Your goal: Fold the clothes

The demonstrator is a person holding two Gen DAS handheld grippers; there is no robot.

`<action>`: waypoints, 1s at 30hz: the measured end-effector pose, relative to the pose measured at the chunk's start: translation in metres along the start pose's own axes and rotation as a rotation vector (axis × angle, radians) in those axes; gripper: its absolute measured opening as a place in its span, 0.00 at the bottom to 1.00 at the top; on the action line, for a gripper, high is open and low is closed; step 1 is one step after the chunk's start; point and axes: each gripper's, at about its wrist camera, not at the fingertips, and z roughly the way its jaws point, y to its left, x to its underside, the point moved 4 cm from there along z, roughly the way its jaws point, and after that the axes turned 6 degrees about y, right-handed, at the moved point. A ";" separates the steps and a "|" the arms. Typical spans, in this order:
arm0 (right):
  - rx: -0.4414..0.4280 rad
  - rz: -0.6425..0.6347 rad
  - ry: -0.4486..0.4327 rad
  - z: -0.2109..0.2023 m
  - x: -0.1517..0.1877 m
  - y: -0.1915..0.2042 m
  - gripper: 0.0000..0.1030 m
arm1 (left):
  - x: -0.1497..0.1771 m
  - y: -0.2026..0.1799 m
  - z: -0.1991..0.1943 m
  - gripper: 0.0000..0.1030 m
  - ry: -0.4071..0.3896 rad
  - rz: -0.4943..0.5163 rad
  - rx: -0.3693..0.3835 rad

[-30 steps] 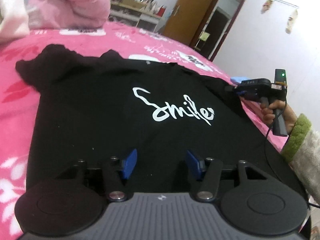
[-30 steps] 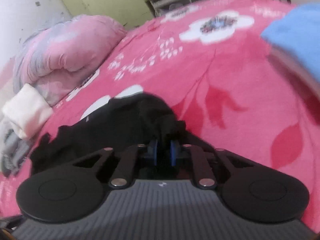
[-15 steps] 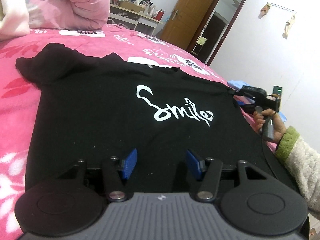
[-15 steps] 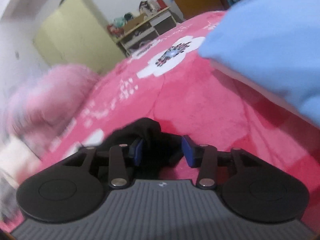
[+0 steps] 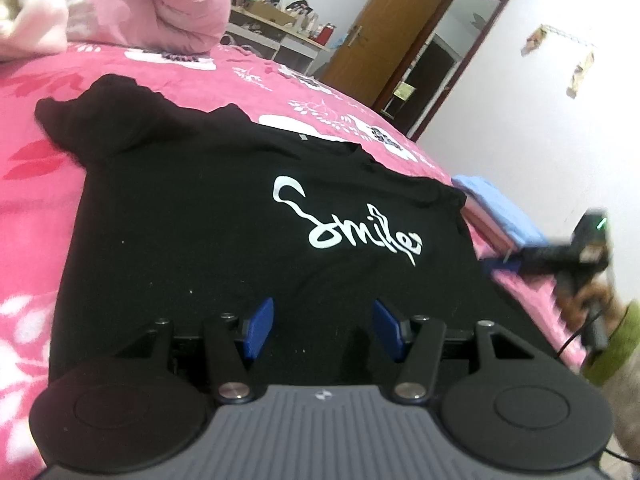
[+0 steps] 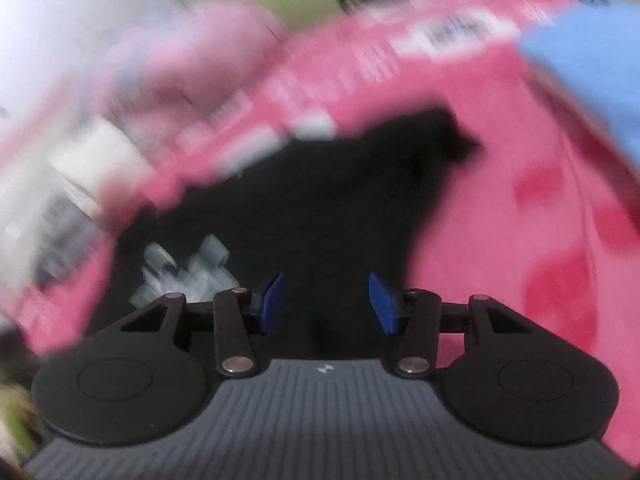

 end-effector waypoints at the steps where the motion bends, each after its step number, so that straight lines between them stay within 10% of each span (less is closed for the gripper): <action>1: 0.007 0.040 0.007 0.003 0.002 -0.008 0.34 | -0.003 -0.002 -0.004 0.55 0.000 0.005 -0.017; 10: -0.012 -0.107 -0.086 -0.033 -0.061 0.081 0.37 | -0.083 0.017 -0.046 0.60 -0.067 -0.022 -0.054; 22: 0.183 -0.292 0.015 0.125 -0.139 0.130 0.21 | -0.177 0.049 0.131 0.50 0.023 -0.010 -0.176; 30: 0.229 -0.230 0.037 0.198 -0.183 0.108 0.16 | -0.204 0.089 0.172 0.39 -0.070 -0.076 -0.210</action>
